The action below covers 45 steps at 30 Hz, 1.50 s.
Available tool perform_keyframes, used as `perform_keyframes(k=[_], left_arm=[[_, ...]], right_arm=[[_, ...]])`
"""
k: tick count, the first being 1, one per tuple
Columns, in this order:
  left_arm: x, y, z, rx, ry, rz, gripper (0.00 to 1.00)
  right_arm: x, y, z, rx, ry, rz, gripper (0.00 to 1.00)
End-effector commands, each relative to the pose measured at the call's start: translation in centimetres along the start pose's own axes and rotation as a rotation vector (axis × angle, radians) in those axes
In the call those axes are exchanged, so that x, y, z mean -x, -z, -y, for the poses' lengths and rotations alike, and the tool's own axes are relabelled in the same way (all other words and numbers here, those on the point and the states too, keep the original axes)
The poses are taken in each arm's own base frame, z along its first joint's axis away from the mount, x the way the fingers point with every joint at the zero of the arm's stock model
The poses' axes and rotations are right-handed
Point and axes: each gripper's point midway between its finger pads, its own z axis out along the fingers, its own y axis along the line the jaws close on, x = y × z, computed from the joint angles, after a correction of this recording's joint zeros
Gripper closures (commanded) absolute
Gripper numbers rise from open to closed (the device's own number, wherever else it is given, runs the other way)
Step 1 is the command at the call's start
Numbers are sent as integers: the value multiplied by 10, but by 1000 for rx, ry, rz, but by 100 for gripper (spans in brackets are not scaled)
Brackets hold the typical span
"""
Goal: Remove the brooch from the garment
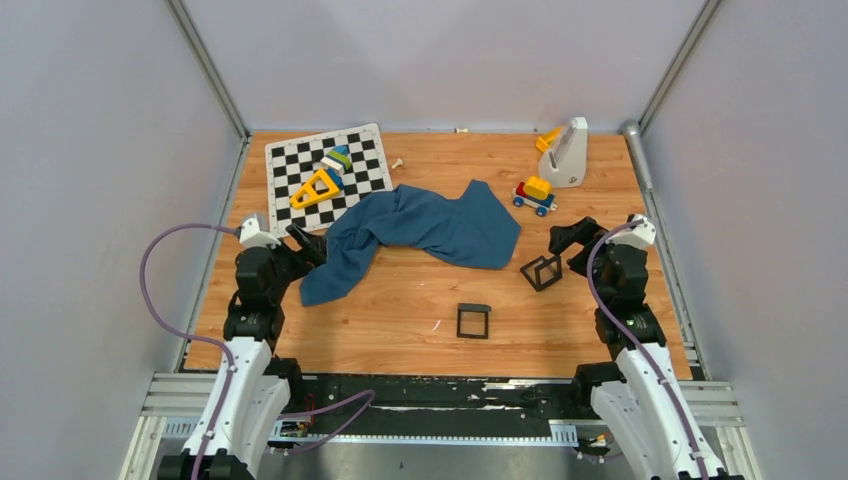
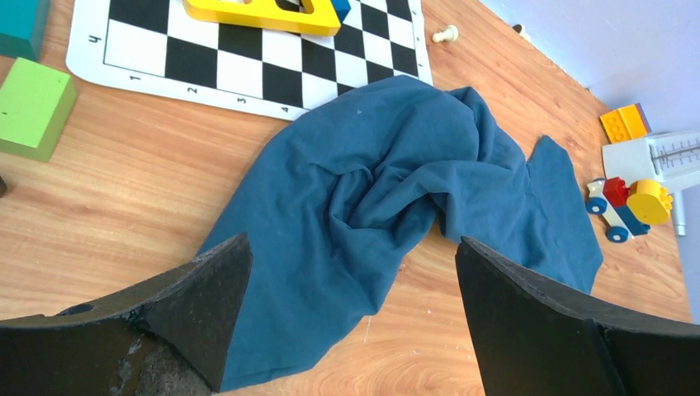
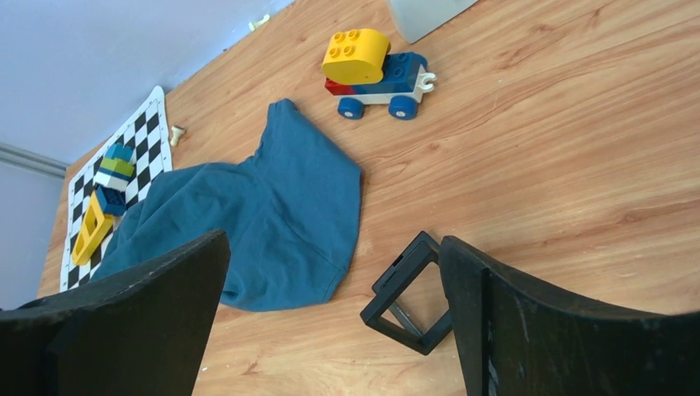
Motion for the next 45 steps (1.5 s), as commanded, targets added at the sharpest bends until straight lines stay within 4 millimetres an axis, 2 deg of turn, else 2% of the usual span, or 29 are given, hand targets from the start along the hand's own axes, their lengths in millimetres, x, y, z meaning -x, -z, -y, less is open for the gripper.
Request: perform_keyframes(k=[1,6,10,12,13,14,15,16,17,18,19,23,25,28,31,36,42,45], left_arm=[[9,-2,16,-75,23,40,0],[11,-6,29,-144,48,41,0],[12,-17,34,-131,84,-13,0],[5,-28,35,-127,102,-78,0],[9,-31,40,-136,107,-84,0],[1,-38,37,-123,113,-127,0],[6,-42,41,-127,108,-129,0],[-3,-49,35,-104,111,-170,1],[0,-53,37,-106,94,-174,2],[-10,-57,32,-87,92,-221,3],[-11,-60,38,-104,61,-237,6],[-40,-67,40,-102,-22,-337,8],[-53,-70,38,-87,-60,-366,9],[-74,-74,29,-55,-79,-429,11],[-78,-78,28,-48,-86,-455,12],[-78,-77,27,-46,-90,-451,12],[-71,-72,28,-50,-99,-420,11],[-69,-71,29,-53,-100,-408,11]], right_arm=[[15,1,-35,118,-16,-24,0],[0,-22,-48,106,-8,-204,0],[-10,-47,-59,91,-10,-296,2],[-16,-62,-65,69,4,-327,4],[-22,-70,-67,49,16,-349,5],[-28,-78,-70,31,34,-367,5],[-35,-87,-71,5,50,-393,5],[-42,-95,-69,-32,72,-412,6],[-49,-102,-71,-52,93,-433,8],[-60,-106,-72,-68,111,-475,9],[-68,-111,-76,-61,130,-510,12],[-113,-121,-87,-21,196,-659,14],[-134,-128,-83,-40,215,-708,17],[-154,-136,-77,-84,236,-753,18],[-161,-147,-60,-185,273,-730,18],[-152,-159,-37,-324,329,-663,17],[-142,-164,-21,-406,373,-602,14],[-143,-168,-14,-417,366,-614,14]])
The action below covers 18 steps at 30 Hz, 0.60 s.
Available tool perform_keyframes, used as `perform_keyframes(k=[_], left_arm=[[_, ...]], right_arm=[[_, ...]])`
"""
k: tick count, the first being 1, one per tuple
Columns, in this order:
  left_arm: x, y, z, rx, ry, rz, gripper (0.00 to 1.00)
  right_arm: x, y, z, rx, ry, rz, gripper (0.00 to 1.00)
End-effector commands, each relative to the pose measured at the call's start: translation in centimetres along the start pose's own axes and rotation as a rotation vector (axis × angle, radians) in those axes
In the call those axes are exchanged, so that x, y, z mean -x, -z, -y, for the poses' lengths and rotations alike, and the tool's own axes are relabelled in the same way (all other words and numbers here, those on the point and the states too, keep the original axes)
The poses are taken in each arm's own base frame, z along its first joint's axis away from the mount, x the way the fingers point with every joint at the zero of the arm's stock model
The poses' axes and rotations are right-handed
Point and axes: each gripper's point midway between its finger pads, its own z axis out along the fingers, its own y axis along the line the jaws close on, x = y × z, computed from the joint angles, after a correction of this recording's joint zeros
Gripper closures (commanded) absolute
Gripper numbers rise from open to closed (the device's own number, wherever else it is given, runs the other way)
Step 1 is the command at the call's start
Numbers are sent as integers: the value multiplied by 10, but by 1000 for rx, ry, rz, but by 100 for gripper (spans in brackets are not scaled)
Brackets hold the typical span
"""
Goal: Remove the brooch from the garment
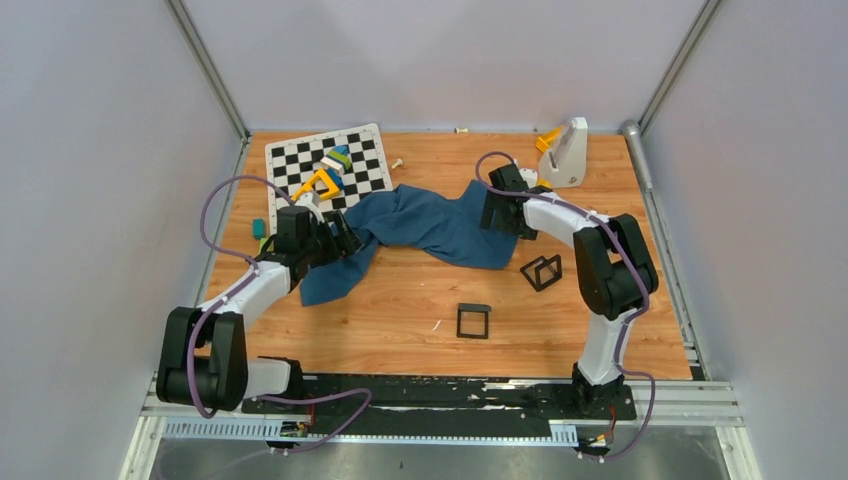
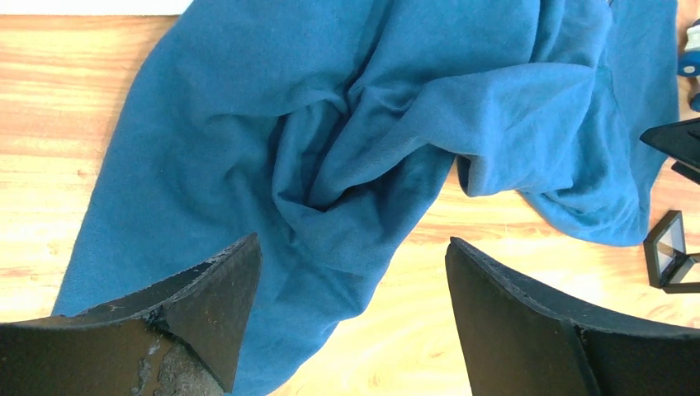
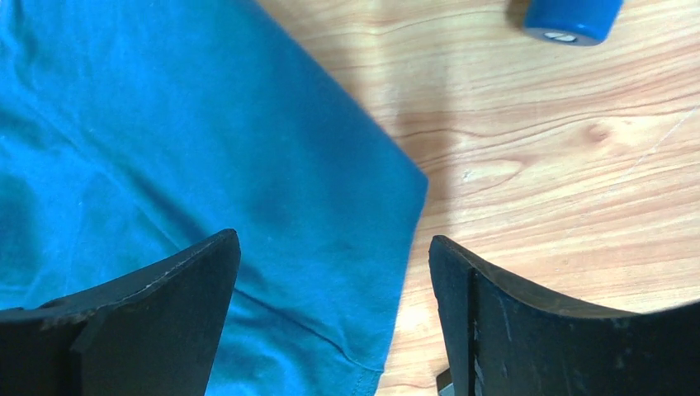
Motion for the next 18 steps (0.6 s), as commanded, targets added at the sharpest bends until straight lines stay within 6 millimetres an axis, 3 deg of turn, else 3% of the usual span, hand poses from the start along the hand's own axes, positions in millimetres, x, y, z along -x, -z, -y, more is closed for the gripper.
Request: perform_keyframes(k=[1,7,9,11,12,13,18], left_arm=[[21,7,9,-16,-36,77,11],[23,9,7,-5,-38,87,11],[29,12,7,4,-45,111,11],[31,15,4,24,-45,120,10],[31,17,3,33,-43,125,10],[32,18,-1,56,-40,129,9],[64,34,-2,141,-47,179,4]], right_arm=[[16,-9,10,-58,-23,27,14],[21,-27,4,-53,-31,-10,16],[36,-36,-5,-50,-23,2,29],[45,-35,-17,-15,9,3,65],[52,-31,-22,-6,25,20,85],[60,-23,-27,2,38,45,99],[93,43,-30,45,50,195,100]])
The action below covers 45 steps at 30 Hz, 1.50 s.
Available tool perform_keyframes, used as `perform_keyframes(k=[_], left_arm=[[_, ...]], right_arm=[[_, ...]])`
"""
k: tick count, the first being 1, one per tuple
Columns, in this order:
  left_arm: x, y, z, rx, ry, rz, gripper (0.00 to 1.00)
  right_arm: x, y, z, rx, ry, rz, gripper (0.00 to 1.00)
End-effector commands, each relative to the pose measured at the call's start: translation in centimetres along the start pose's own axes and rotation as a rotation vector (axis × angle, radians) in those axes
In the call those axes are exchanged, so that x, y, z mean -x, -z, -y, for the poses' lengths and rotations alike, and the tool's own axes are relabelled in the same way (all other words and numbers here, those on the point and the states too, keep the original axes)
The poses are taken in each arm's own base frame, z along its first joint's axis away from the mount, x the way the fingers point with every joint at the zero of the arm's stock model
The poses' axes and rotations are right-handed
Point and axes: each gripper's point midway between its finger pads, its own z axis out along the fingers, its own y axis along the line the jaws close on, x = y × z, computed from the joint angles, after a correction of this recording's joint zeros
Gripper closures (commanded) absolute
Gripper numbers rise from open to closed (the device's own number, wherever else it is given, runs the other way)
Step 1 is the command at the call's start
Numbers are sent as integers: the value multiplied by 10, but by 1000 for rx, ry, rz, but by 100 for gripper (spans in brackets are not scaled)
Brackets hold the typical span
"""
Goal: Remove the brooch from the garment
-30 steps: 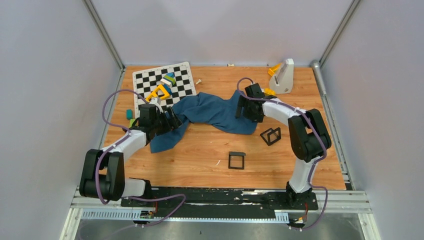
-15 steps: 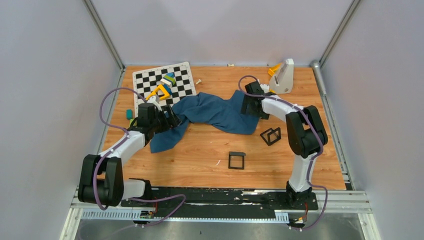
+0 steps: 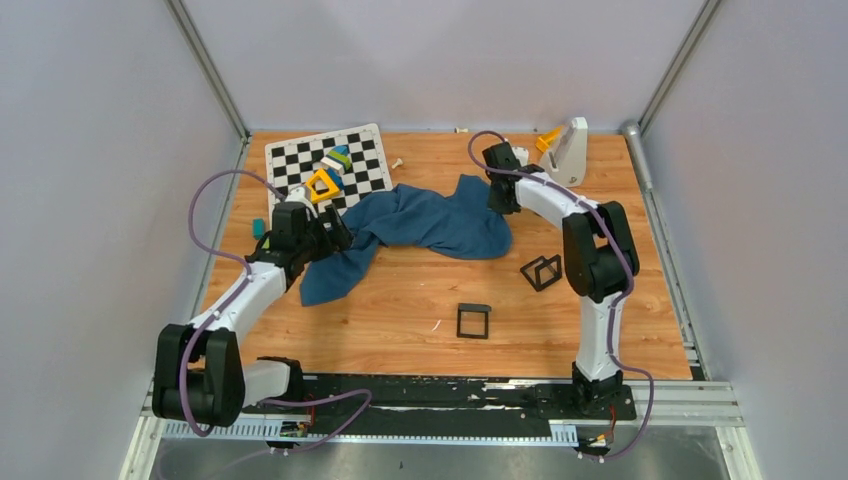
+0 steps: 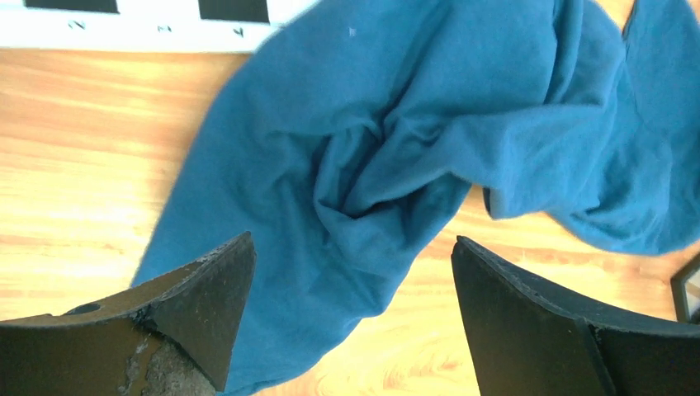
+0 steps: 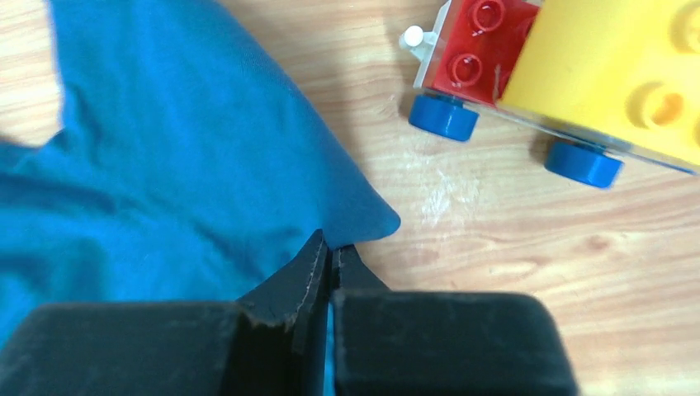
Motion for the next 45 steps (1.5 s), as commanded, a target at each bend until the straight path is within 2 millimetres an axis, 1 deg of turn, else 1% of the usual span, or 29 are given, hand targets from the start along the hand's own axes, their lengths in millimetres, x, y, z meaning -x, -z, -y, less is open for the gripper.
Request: perform_keyframes(k=[1,2,3,4,5,6,7,8,9,10,11,12,13,14,15,16,17,21,24,25,28,29,35,36,37,38,39,40,45], left_arm=[[45,14,3,71,-27,84,4],[56,16,8,67,-27,99,4],[55,14,7,76,-26,85,4],[63,15,11,69,-25,96,4],[62,11,11,71,-23,82,5],[69,10,15,63,-24,90,5],[67,3,14,69,-23,69,5],[74,2,17,65,-29,76,5],[70,-6,14,80,-31,48,5],[77,-9,17,78,-41,50,5],[70,-18,12,96,-43,10,5],[76,-22,14,94,-55,10,6],[67,-31,9,110,-57,-38,8],[71,-35,11,108,-65,-43,10],[61,-44,6,121,-64,-91,13],[61,-48,7,117,-70,-100,14],[52,-56,4,115,-70,-134,18],[32,-75,2,85,-68,-210,24],[15,-82,2,59,-56,-274,23],[6,-82,-4,85,-43,-305,22],[-6,-81,-22,158,-35,-318,20],[-9,-77,-25,174,-31,-314,20],[0,-64,-43,270,-35,-265,20],[8,-58,-44,288,-40,-230,19],[5,-53,-48,304,-41,-224,19],[15,-46,-50,325,-47,-177,18],[14,-41,-53,339,-49,-169,18],[22,-33,-52,346,-52,-132,18],[19,-6,-51,345,-36,-100,17]], right_arm=[[52,80,-3,67,-4,191,100],[56,96,1,80,-16,219,100],[59,110,6,89,-27,247,100],[60,122,11,97,-35,272,100],[62,134,16,108,-44,300,100],[63,146,20,119,-49,322,100],[65,155,23,128,-53,340,100],[66,165,27,137,-59,356,100],[67,173,30,144,-68,371,100],[69,185,33,158,-78,395,100],[70,193,36,164,-88,409,100],[71,199,38,170,-99,422,100],[73,205,41,175,-109,436,100],[73,210,43,179,-114,448,100],[74,212,45,178,-119,457,100],[74,214,46,180,-120,460,100],[73,214,46,183,-119,460,100],[68,210,42,203,-114,440,100],[67,205,39,209,-106,424,100],[67,204,38,211,-105,421,100],[67,203,34,224,-107,415,100],[67,203,34,225,-108,413,100],[65,198,33,225,-104,404,100],[64,198,34,219,-104,405,100],[64,197,35,215,-102,406,100],[63,197,36,212,-102,406,100],[62,196,36,209,-99,405,100],[62,195,37,206,-98,404,100],[62,196,37,209,-99,405,100]])
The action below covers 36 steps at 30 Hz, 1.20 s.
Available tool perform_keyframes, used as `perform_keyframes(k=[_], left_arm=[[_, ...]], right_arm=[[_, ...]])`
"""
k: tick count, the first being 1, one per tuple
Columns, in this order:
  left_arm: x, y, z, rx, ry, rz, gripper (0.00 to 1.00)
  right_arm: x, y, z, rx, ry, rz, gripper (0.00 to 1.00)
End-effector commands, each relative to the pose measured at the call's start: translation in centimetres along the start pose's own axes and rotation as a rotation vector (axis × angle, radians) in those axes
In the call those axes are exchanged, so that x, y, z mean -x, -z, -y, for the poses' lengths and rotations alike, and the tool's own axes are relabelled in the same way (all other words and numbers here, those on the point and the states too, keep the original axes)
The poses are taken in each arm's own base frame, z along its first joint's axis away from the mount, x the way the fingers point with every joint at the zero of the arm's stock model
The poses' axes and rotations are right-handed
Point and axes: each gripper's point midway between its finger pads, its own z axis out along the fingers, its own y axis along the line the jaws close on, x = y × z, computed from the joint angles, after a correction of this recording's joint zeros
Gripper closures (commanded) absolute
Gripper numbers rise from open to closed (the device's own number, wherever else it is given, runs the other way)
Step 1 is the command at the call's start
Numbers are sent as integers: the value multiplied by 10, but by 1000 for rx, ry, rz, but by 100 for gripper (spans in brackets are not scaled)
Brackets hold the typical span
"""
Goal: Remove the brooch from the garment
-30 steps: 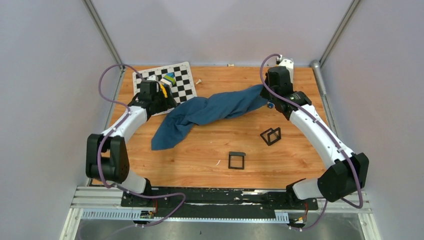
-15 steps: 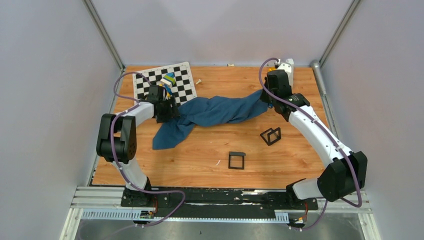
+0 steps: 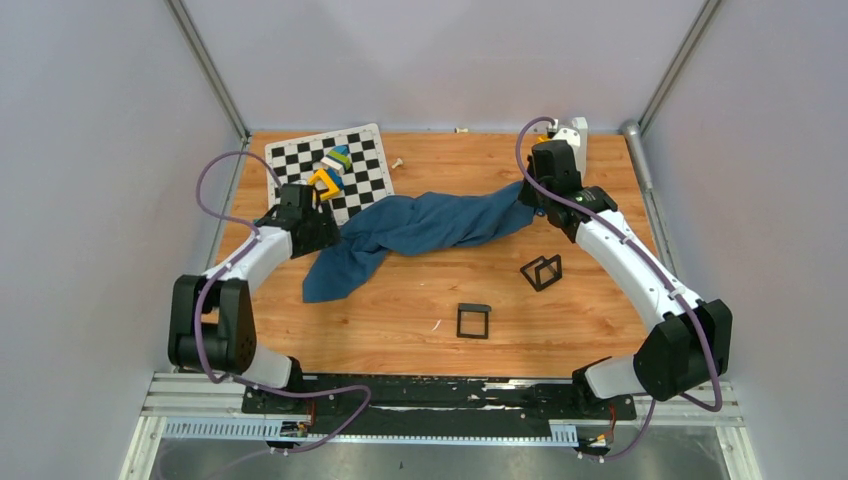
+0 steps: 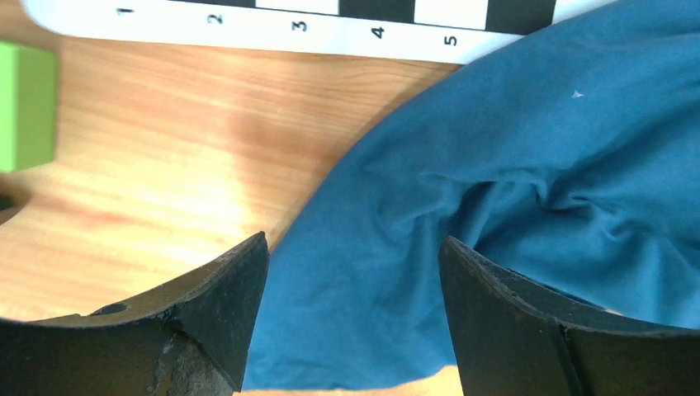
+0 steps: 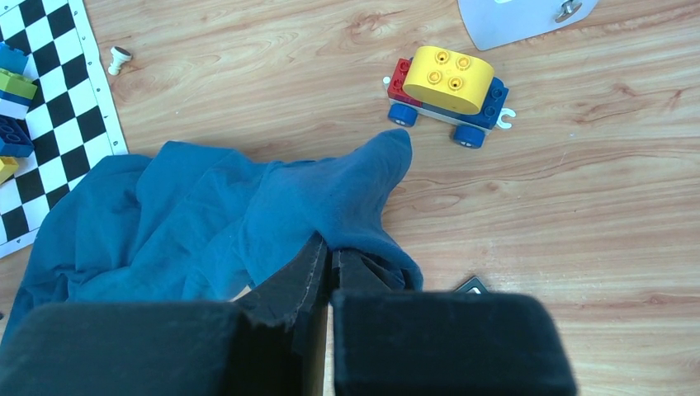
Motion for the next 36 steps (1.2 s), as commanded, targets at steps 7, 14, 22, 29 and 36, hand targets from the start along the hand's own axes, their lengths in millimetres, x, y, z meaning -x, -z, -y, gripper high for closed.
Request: perform_keyframes(k=[7,14,22,29,36], left_arm=[[-33,29,-30,127,117,-55,18],[-47,10,-34,100,134,-137,16],[-58,-7,-17,-17,188,-197,64],[-35,1,-23,9,224,-111,100],[71,112,8,-139,247,224,100]], right_arm=[[14,3,-3,21,-29,52,100],[10,8,-2,33,-34,50,100],[21,17,-5,60,-37,74,100],[46,37,-28,196,-61,82,100],[113,64,-31,213,-120,174,100]])
